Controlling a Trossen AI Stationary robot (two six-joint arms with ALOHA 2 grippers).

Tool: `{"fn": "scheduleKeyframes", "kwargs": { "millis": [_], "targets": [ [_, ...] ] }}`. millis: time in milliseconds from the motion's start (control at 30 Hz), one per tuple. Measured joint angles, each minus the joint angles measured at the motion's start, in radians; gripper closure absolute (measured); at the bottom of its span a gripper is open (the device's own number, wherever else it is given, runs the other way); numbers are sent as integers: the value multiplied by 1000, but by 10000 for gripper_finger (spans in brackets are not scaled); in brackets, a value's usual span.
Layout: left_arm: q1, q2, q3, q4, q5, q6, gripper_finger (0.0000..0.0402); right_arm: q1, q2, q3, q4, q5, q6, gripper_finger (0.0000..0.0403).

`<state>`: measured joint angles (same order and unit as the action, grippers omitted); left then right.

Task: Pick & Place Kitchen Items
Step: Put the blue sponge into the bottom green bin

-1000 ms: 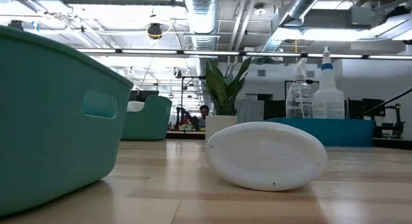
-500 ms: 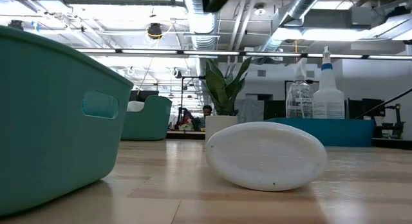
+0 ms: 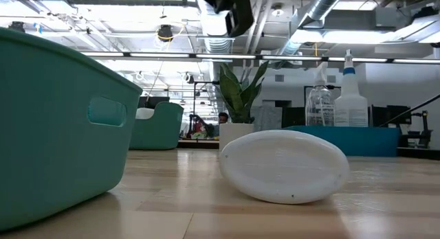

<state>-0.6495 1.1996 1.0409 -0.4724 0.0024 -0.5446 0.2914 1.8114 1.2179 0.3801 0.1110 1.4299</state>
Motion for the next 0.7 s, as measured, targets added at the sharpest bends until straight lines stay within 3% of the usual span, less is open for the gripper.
{"fn": "scheduleKeyframes", "kwargs": {
  "millis": [133, 467, 700],
  "targets": [
    [-1, 36, 0, -9, 47, -115, 397, 27, 0, 0, -22, 56, 0, 180],
    [-53, 204, 0, 11, 137, -359, 396, 149, 0, 0, -72, 319, 20, 184],
    [-26, 265, 0, 134, 195, -398, 397, 284, 0, 0, -116, 546, 83, 184]
  ]
}}
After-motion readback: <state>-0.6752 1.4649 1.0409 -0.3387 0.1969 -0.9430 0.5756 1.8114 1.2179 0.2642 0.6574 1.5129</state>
